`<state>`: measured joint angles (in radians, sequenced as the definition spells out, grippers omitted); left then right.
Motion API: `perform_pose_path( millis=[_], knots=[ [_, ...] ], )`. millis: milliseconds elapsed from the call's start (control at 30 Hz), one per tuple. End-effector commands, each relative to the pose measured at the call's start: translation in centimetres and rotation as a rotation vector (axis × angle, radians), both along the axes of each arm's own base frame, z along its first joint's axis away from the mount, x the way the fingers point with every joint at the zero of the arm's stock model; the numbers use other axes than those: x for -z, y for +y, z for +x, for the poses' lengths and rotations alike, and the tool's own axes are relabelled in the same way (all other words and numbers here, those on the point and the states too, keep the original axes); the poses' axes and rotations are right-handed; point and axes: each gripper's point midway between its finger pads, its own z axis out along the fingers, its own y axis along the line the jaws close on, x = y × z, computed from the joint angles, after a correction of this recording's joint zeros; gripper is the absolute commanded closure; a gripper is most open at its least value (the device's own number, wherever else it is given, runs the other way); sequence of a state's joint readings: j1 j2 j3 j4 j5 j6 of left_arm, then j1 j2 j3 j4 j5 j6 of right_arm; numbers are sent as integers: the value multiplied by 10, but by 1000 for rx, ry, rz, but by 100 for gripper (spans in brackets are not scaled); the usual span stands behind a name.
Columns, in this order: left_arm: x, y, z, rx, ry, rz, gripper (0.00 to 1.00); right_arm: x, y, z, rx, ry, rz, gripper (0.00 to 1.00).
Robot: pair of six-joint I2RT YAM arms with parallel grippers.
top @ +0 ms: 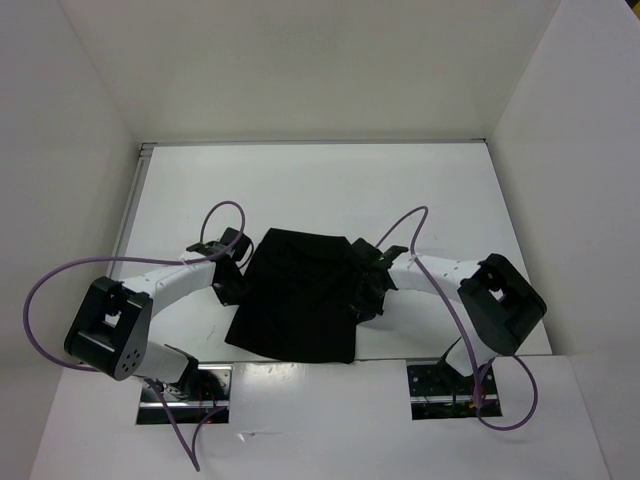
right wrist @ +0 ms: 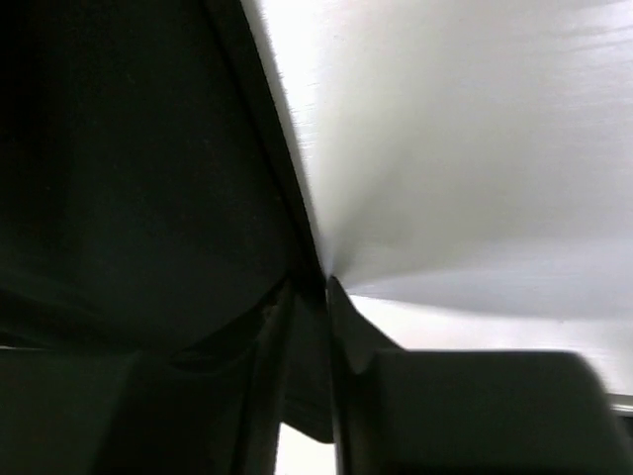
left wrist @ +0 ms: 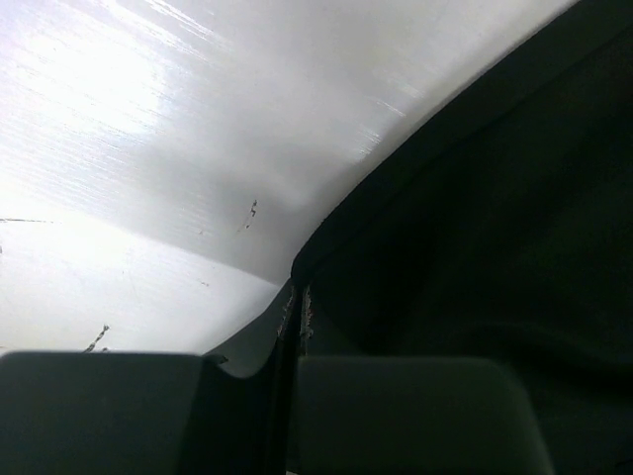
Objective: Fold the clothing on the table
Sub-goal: Fold the skirt
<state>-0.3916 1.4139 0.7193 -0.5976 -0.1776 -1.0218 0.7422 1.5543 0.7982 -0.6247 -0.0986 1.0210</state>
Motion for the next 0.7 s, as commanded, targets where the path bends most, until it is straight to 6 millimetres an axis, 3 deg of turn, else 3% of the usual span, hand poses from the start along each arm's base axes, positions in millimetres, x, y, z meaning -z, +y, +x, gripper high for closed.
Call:
perform_pose_path(
  millis=[0,100,167,200,267,300,333,367,400,433,467,500,533,567,633,667],
  knots=[
    [10,6,-16,21,71,31,100,10,8,6,-7,-9,4,80],
    [7,1,-13,48,56,3,100,17,6,9,-2,-25,-13,96],
    [-6,-6,0,71,-1,-29,100,1,-1,17,10,-67,-54,100],
    [-16,-10,7,104,-34,-44,100,-19,5,31,18,-124,-38,100],
    [-65,-27,36,143,-186,-115,100,-67,-1,50,36,-255,-29,100],
    [-95,-32,46,184,-282,-144,100,-107,6,71,54,-345,22,100],
    [-120,-38,56,211,-345,-180,100,-144,0,83,79,-440,54,100],
    [-147,-43,67,238,-426,-210,100,-167,-13,93,88,-492,52,100],
    [-173,-41,78,244,-495,-219,100,-211,-14,108,109,-583,105,100],
    [-225,-43,94,286,-626,-232,100,-241,-24,113,124,-649,131,100],
    [-254,-39,103,291,-697,-231,100,-279,-37,124,141,-737,148,100],
    [-278,-40,109,317,-751,-237,100,-299,-42,127,149,-786,165,100],
    [-320,-40,113,350,-851,-237,100,-313,-47,126,149,-818,170,100],
    [-329,-44,113,376,-862,-252,100,-336,-49,123,141,-867,210,100],
    [-334,-39,118,374,-854,-252,100,-343,-53,123,137,-889,205,100],
    [-342,-46,114,409,-852,-300,100,-351,-58,117,141,-904,222,100]
  ],
)
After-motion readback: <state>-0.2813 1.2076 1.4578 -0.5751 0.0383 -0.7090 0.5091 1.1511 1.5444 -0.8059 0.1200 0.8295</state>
